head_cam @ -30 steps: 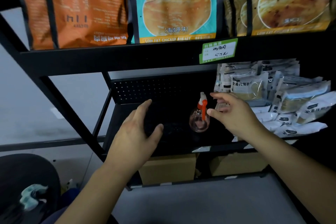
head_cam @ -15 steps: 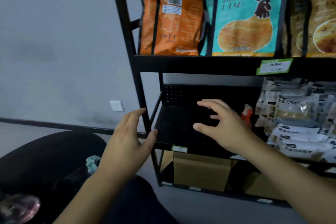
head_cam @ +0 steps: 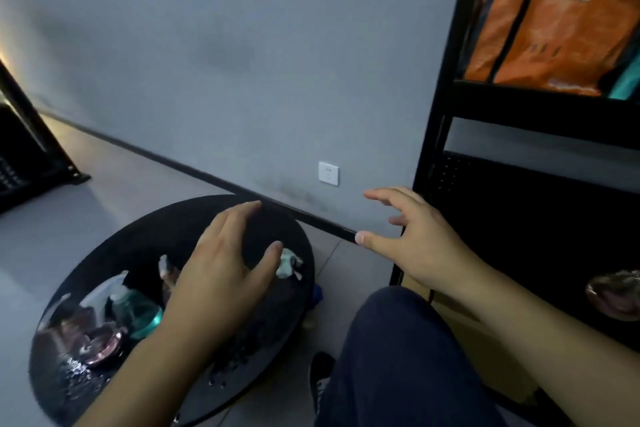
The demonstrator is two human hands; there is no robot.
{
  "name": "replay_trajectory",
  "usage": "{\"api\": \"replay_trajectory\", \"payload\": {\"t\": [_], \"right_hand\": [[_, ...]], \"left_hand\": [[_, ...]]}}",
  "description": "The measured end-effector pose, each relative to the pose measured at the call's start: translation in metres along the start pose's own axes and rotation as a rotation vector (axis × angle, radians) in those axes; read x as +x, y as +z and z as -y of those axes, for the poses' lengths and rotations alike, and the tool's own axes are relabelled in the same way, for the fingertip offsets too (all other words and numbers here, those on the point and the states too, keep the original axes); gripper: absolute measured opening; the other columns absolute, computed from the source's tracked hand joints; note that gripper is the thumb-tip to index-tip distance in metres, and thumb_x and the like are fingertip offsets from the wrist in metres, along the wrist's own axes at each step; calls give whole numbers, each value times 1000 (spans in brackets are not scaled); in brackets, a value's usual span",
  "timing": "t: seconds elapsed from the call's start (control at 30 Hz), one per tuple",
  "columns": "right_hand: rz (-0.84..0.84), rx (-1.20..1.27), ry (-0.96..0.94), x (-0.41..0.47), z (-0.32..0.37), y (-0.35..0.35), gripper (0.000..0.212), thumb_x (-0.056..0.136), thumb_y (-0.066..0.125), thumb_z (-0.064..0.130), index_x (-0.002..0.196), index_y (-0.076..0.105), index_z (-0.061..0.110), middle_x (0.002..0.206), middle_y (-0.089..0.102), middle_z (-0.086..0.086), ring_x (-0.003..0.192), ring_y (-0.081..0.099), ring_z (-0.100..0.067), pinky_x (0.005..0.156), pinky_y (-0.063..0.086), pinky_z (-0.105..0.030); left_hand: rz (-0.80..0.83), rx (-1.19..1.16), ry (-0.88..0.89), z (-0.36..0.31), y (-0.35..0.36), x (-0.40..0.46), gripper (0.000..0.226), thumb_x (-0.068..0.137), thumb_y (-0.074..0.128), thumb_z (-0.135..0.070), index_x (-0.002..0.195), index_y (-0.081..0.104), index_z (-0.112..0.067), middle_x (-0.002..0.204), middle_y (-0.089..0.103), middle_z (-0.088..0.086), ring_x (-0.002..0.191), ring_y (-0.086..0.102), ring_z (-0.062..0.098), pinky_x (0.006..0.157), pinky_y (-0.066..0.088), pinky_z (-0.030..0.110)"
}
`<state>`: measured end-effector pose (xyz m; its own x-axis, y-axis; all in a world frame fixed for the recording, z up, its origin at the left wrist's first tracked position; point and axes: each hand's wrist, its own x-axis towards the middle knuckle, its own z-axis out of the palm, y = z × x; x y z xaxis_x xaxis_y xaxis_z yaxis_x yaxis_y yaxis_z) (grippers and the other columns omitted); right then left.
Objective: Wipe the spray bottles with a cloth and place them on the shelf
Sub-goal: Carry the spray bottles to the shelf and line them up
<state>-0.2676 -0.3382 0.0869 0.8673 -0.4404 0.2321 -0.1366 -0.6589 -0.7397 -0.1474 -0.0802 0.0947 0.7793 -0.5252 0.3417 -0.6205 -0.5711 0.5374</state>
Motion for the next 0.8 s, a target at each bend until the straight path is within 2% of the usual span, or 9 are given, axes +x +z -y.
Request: {"api": "replay_trajectory", "payload": {"t": [0.1, 0.17, 0.23, 0.3, 0.37, 0.47, 0.57, 0.7, 0.8], "right_hand": [[70, 29, -30, 20, 15, 38, 60, 84, 81, 45, 136, 52, 50, 124, 42, 37, 116, 53, -7, 87, 43, -14], [117, 54, -40, 32, 24, 62, 60, 84, 81, 43, 137, 54, 46, 122, 43, 36, 117, 53, -6, 82, 40, -7], [168, 65, -50, 41, 32, 85, 60, 85, 81, 43, 139, 54, 46, 119, 43, 40, 117, 53, -4, 83, 40, -7], [219, 80, -54, 51, 38, 108, 60, 84, 81, 45, 137, 53, 49, 123, 46, 37, 117, 55, -5, 90, 47, -18], [259, 88, -52, 60, 43, 133, 60, 82, 82, 48, 135, 54, 51, 132, 50, 24, 117, 57, -6, 91, 52, -24], [321, 83, -51, 71, 51, 168, 60, 82, 82, 48, 135, 54, 52, 131, 50, 21, 112, 59, -5, 83, 51, -21], [383, 79, -66, 83, 56, 200, 60, 82, 82, 49, 135, 54, 52, 132, 51, 21, 111, 59, -6, 89, 56, -32], [455, 39, -92, 100, 59, 243, 61, 83, 83, 44, 136, 54, 48, 131, 52, 19, 109, 59, -5, 87, 49, -22], [503, -7, -107, 115, 61, 274, 61, 85, 82, 40, 139, 54, 44, 130, 51, 21, 111, 58, -5, 90, 47, -22]], "left_hand": [[-23, 21, -74, 30, -15, -5, 64, 97, 62, -55, 154, 39, -40, 154, 45, -17, 135, 54, 14, 112, 47, 42], [-43, 26, -118, 49, -22, -7, 64, 97, 63, -53, 154, 40, -38, 153, 46, -16, 128, 58, 12, 108, 47, 35], [-51, 36, -156, 66, -29, -10, 64, 97, 64, -51, 155, 42, -35, 154, 46, -15, 119, 53, -11, 101, 40, 25], [-55, 50, -198, 85, -35, -13, 64, 97, 65, -50, 154, 42, -34, 154, 47, -14, 105, 50, -20, 97, 37, 22], [-67, 66, -238, 105, -42, -18, 64, 97, 67, -49, 154, 42, -34, 154, 48, -13, 122, 50, -8, 101, 37, 22], [-90, 99, -305, 133, -50, -24, 63, 97, 69, -46, 153, 44, -34, 154, 49, -13, 139, 49, 8, 105, 38, 25], [-77, 126, -373, 156, -55, -26, 62, 95, 71, -42, 152, 47, -32, 154, 52, -10, 141, 49, 13, 113, 42, 36], [-40, 135, -445, 185, -53, -27, 67, 93, 75, -33, 153, 47, -32, 156, 51, -7, 140, 52, 16, 116, 43, 36], [-37, 132, -482, 203, -50, -25, 68, 92, 75, -29, 153, 47, -32, 154, 52, -8, 136, 53, 16, 115, 43, 34]]}}
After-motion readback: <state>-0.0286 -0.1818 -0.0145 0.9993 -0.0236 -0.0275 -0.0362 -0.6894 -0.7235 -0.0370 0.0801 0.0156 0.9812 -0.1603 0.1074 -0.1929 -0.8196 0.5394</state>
